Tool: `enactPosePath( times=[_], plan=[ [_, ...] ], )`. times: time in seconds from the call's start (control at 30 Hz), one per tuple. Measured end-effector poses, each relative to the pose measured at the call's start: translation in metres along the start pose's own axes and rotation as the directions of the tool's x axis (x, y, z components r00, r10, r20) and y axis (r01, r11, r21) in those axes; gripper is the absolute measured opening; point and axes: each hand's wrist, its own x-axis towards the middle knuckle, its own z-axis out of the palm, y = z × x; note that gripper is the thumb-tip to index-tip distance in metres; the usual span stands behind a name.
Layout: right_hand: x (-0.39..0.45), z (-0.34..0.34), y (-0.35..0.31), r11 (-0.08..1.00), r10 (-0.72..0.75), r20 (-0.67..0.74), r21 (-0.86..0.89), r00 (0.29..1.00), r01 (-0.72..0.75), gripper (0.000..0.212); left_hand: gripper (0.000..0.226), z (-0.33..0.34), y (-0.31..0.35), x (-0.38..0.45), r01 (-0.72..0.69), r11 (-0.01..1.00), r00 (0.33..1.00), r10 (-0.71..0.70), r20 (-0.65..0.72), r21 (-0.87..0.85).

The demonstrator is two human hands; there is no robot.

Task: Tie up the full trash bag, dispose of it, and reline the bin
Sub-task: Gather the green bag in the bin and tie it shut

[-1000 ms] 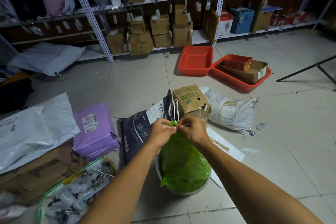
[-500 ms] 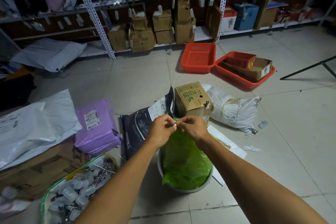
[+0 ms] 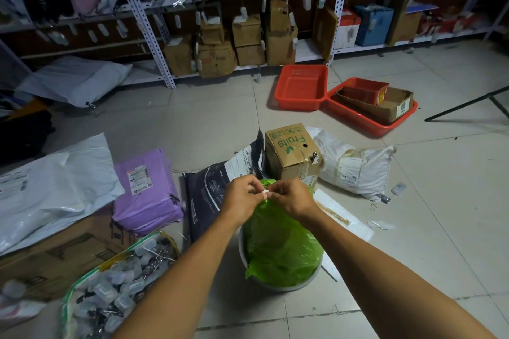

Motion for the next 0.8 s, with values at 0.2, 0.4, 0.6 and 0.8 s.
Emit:
enactPosePath(
  times=[0.2, 0.4, 0.6, 0.8],
  plan=[
    [-0.002, 0.005, -0.004, 0.998, 0.055, -0.079, -0.026, 0.995, -0.058, 0.012, 0.029, 0.002, -0.003, 0.000, 0.009, 0.998, 0.996, -0.004, -0.088, 0.064],
    [-0.008, -0.011, -0.019, 0.928, 0.202, 0.168, 0.282, 0.965, -0.243, 0.013, 0.015, 0.005, 0.001, -0.002, -0.048, 0.986, 0.994, 0.062, -0.085, 0.158],
    [-0.007, -0.019, -0.024, 0.864, 0.290, 0.297, 0.328, 0.910, -0.383, 0.014, 0.010, 0.008, 0.007, -0.005, -0.020, 0.985, 0.995, 0.037, -0.094, 0.174],
    [0.002, -0.017, -0.021, 0.768, 0.372, 0.305, 0.429, 0.876, -0.476, 0.013, 0.016, 0.004, 0.005, -0.006, -0.002, 1.000, 1.000, 0.003, -0.010, 0.022]
  ],
)
